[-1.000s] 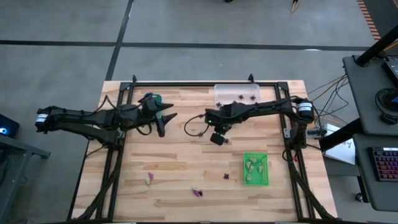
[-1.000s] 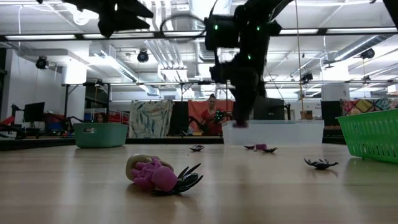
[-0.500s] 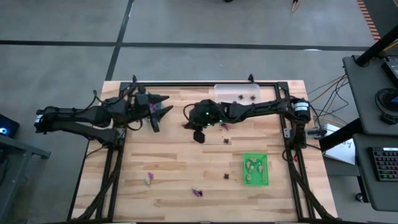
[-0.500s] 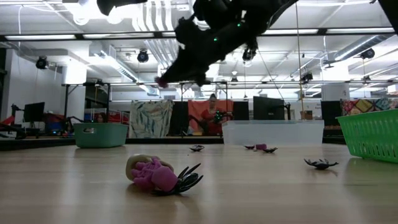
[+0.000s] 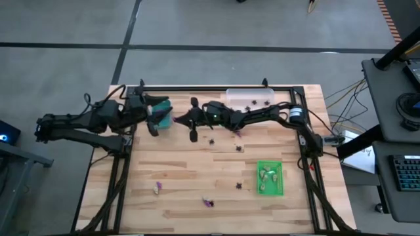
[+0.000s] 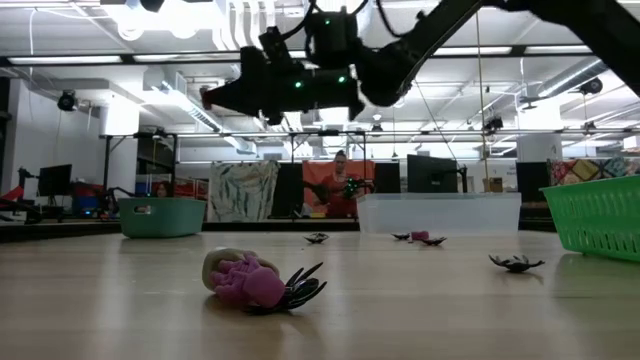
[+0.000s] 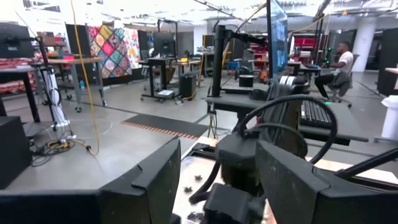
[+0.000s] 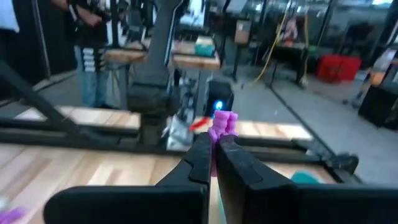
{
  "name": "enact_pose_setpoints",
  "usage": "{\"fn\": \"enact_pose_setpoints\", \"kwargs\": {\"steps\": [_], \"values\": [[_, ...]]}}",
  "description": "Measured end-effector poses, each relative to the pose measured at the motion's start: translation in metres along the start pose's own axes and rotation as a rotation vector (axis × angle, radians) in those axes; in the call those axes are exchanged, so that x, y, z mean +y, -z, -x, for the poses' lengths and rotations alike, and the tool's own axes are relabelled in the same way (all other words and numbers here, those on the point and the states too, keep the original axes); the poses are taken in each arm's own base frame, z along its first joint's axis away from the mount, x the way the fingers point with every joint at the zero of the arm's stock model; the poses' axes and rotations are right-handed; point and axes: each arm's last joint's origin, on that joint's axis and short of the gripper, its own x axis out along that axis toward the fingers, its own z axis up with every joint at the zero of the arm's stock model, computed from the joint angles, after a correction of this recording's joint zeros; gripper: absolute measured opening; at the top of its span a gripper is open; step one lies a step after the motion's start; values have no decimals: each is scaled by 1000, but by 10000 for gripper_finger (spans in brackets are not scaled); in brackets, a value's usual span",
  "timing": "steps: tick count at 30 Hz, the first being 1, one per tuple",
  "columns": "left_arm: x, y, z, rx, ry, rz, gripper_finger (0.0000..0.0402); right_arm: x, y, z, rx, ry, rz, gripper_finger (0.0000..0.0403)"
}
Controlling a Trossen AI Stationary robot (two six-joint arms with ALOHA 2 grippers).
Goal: Sort Halloween decoration
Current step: Put the purple skeleton toy into the blue bin
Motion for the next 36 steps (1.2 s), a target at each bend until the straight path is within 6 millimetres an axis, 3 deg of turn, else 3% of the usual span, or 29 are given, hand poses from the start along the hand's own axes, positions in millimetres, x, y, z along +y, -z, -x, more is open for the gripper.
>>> {"fn": "enact_pose_setpoints", "kwargs": {"steps": [19, 25, 36], "values": [[2, -3, 5, -17, 1, -12, 191, -47, 40, -64, -119, 76, -33, 9], [3, -1, 6, -2, 1, -16, 191, -53, 47, -74, -24, 80, -56, 9], [3, -1, 6, 4, 1, -18, 191, -59, 58, -75, 222, 95, -92, 9]]}}
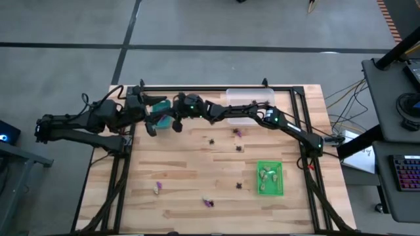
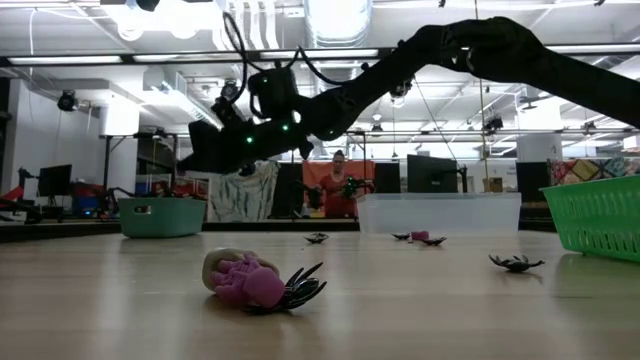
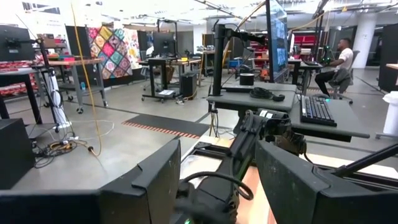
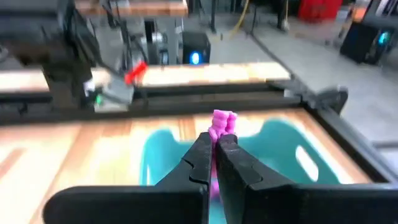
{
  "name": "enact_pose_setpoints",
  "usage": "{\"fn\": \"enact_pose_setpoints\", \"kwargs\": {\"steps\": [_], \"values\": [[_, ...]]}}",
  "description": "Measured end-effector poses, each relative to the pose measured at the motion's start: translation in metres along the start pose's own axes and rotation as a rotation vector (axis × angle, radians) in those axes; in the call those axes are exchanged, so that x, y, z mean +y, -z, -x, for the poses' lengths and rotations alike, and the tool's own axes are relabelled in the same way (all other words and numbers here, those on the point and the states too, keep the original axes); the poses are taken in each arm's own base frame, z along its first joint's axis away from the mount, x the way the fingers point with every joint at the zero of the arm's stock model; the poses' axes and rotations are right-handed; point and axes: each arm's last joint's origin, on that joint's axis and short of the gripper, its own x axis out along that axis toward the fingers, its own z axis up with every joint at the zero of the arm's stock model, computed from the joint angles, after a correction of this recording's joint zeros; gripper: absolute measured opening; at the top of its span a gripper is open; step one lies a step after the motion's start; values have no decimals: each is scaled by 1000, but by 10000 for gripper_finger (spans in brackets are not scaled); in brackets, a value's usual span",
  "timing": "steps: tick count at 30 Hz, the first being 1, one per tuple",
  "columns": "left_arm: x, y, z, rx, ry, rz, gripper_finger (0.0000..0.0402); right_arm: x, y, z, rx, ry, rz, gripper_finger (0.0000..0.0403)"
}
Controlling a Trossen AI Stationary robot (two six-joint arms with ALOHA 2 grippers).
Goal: Sort Halloween decoration
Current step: Put the purple skeleton toy into the blue bin
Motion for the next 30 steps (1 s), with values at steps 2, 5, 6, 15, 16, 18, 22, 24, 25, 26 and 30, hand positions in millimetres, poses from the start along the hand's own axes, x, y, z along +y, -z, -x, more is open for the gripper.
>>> {"fn": "enact_pose_setpoints", "kwargs": {"steps": [2, 5, 6, 15, 16, 18, 22, 24, 25, 26, 30], "values": [[0, 0, 0, 1, 0, 0, 191, 0, 2, 0, 47, 1, -3, 9], [0, 0, -1, 2, 0, -1, 191, 0, 3, 0, 84, 0, -7, 9], [0, 0, -1, 2, 0, -1, 191, 0, 3, 0, 92, -1, -8, 9], [0, 0, -1, 2, 0, 3, 191, 0, 4, 0, 109, -3, 4, 9], [0, 0, -1, 2, 0, 3, 191, 0, 4, 0, 109, -3, 4, 9], [0, 0, -1, 2, 0, 3, 191, 1, 4, 0, 111, -4, 3, 9], [0, 0, -1, 2, 0, 3, 191, 1, 4, 0, 111, -4, 3, 9], [0, 0, -1, 3, 0, 3, 191, 1, 6, 0, 114, -4, 3, 9], [0, 0, -1, 3, 0, 3, 191, 1, 6, 0, 117, -4, 2, 9], [0, 0, -1, 3, 0, 3, 191, 1, 7, 0, 121, -4, 1, 9], [0, 0, -1, 3, 0, 3, 191, 1, 9, -1, 127, -5, 0, 9]]}}
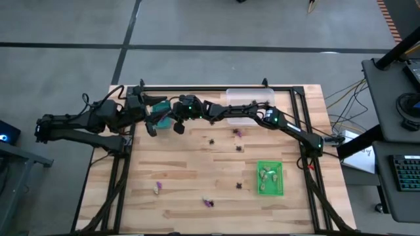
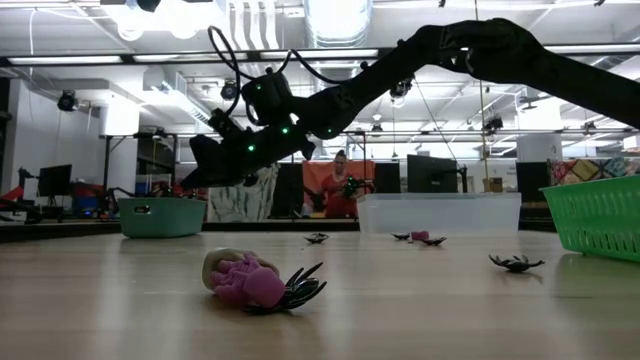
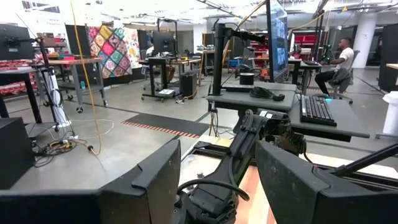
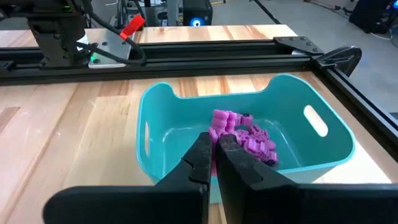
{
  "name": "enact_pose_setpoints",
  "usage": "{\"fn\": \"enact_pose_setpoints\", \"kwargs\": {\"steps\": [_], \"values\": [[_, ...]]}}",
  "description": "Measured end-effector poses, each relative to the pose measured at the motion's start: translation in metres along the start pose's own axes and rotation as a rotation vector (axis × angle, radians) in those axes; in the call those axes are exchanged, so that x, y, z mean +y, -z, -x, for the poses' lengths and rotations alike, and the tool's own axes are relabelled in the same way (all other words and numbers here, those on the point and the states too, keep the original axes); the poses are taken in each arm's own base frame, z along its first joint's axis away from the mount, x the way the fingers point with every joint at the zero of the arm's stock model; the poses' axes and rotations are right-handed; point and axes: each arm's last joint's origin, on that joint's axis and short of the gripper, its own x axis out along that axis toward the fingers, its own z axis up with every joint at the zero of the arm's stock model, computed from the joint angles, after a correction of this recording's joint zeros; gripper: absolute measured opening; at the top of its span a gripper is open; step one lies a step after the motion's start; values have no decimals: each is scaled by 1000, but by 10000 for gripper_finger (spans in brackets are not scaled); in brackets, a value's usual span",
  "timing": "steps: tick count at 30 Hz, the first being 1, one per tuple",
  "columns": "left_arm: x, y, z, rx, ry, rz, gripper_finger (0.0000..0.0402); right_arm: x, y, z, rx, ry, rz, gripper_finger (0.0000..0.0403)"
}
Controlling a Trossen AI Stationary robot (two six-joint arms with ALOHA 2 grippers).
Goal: Sort Halloween decoration
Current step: Put the purple skeleton toy into the blue bin, then put the black spider toy into the white bin
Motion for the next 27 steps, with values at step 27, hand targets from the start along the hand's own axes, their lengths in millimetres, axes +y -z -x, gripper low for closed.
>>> {"fn": "enact_pose_setpoints", "kwargs": {"steps": [27], "values": [[0, 0, 0, 1, 0, 0, 191, 1, -12, 8, 22, -31, 8, 85]]}}
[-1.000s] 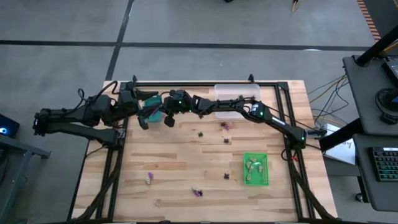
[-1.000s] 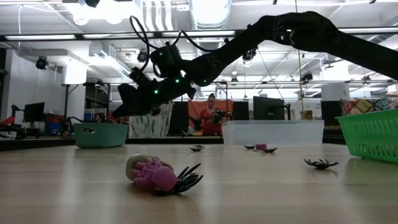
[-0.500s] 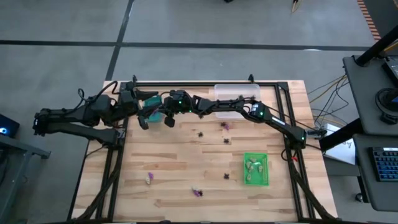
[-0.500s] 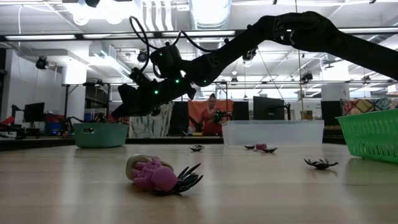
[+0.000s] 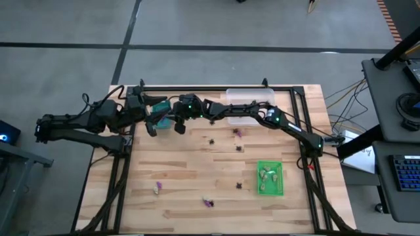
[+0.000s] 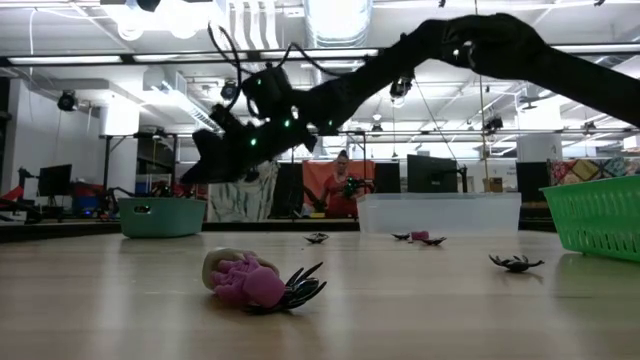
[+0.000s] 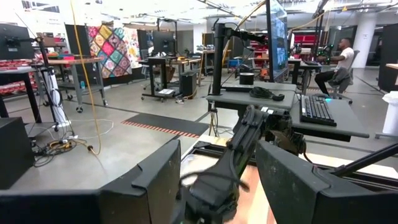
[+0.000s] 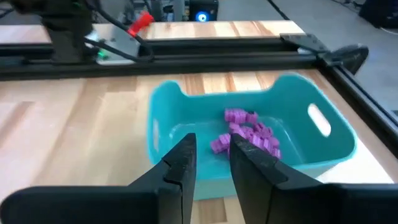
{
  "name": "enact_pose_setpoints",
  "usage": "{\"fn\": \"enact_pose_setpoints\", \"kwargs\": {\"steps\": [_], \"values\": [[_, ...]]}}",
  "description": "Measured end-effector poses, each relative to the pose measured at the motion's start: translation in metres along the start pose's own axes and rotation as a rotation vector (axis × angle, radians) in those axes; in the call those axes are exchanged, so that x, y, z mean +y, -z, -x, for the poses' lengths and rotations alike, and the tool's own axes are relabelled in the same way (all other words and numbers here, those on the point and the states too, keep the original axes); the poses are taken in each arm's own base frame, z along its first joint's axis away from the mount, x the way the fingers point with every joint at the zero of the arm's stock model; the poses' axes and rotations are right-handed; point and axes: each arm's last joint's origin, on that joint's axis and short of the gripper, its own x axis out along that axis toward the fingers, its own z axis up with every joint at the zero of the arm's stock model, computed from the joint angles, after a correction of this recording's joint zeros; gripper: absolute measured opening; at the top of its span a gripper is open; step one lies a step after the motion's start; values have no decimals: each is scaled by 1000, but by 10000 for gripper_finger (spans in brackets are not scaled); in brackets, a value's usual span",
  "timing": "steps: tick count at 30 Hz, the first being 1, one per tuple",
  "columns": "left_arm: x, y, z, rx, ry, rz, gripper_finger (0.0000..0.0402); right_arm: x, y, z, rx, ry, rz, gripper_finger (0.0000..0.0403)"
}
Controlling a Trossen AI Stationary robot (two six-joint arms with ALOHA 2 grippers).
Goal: Sort Halloween decoration
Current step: Put the black spider toy into the white bin
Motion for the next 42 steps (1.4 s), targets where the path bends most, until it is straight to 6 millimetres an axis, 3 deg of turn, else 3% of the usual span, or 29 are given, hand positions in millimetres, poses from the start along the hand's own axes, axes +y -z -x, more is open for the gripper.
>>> {"fn": "enact_pose_setpoints", "kwargs": {"steps": [9, 15, 18, 23, 28, 33, 42], "values": [[0, 0, 0, 1, 0, 22, 191, 8, -66, 61, 129, -42, 63, 76], [0, -1, 0, -9, 0, 40, 191, 18, -106, 130, 310, -65, 2, 74], [-1, 0, -3, -3, 1, 49, 191, 24, -114, 168, 461, -75, -77, 73], [-6, 7, -13, 39, 1, 42, 191, 41, -111, 223, 779, -108, -164, 73], [-14, 19, -29, 102, -1, 36, 191, 67, -102, 253, 1045, -193, -124, 73], [-22, 33, -45, 173, -2, 24, 191, 95, -99, 272, 1065, -245, -62, 73], [-39, 67, -74, 338, 104, -21, 191, 131, -77, 326, 1050, -205, -42, 73]]}}
